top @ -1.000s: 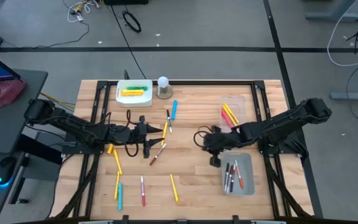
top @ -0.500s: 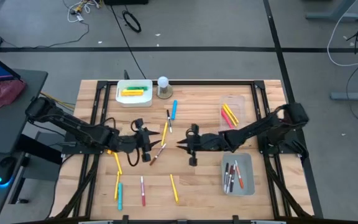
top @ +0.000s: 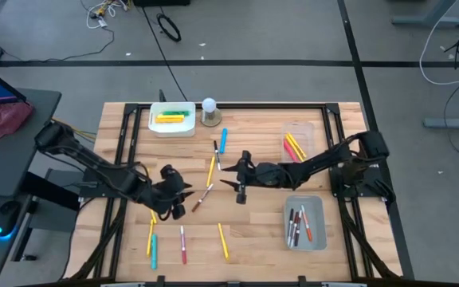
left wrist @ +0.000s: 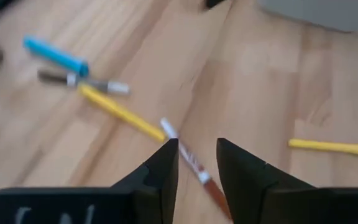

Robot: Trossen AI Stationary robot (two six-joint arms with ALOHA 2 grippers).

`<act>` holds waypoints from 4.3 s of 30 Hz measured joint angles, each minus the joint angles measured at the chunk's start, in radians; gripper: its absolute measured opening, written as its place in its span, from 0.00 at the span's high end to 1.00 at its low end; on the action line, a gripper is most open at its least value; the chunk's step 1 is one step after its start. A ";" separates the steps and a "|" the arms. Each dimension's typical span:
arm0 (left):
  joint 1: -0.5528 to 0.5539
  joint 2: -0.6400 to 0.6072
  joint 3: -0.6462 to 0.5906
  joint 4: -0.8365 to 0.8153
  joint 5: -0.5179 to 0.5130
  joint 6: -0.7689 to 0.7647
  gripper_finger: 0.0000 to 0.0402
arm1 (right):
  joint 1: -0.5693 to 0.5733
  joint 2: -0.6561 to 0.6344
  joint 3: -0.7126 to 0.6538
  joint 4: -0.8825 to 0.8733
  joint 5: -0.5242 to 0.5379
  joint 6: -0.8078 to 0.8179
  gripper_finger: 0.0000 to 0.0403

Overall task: Pick & Place Markers
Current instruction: Put the yellow pen into the transparent bin

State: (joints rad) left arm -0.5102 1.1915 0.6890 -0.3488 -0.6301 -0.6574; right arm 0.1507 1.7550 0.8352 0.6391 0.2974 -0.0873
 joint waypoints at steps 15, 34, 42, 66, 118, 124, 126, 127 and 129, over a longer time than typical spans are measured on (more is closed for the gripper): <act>0.055 0.001 -0.272 0.325 -0.186 -0.266 0.70 | 0.067 -0.014 0.000 -0.018 -0.001 0.065 0.50; 0.301 0.446 -0.163 0.711 -0.078 -0.065 0.48 | 0.067 -0.013 0.000 0.011 0.000 0.060 0.50; 0.382 0.566 -0.070 0.632 0.055 -0.038 0.58 | 0.067 -0.013 0.000 -0.021 -0.001 0.076 0.50; 0.336 0.289 -0.067 0.183 0.044 -0.067 0.92 | 0.067 -0.013 0.000 -0.183 0.000 0.165 0.50; 0.206 0.336 -0.065 0.917 0.131 0.458 0.48 | 0.098 -0.518 -0.150 -0.376 0.329 0.246 0.91; 0.214 0.336 -0.064 0.911 0.129 0.457 0.46 | 0.019 -0.714 0.058 -1.225 0.445 0.605 0.91; 0.215 0.336 -0.064 0.911 0.130 0.458 0.47 | -0.046 -0.728 0.087 -1.412 0.413 0.692 0.91; 0.215 0.336 -0.064 0.912 0.130 0.458 0.48 | -0.084 -0.729 0.089 -1.480 0.382 0.727 0.91; 0.216 0.336 -0.064 0.912 0.131 0.457 0.48 | -0.165 -0.724 0.077 -1.560 0.311 0.768 0.91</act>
State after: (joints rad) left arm -0.2941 1.5276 0.6247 0.5629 -0.4990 -0.2001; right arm -0.0140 1.0307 0.9122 -0.9214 0.6088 0.6808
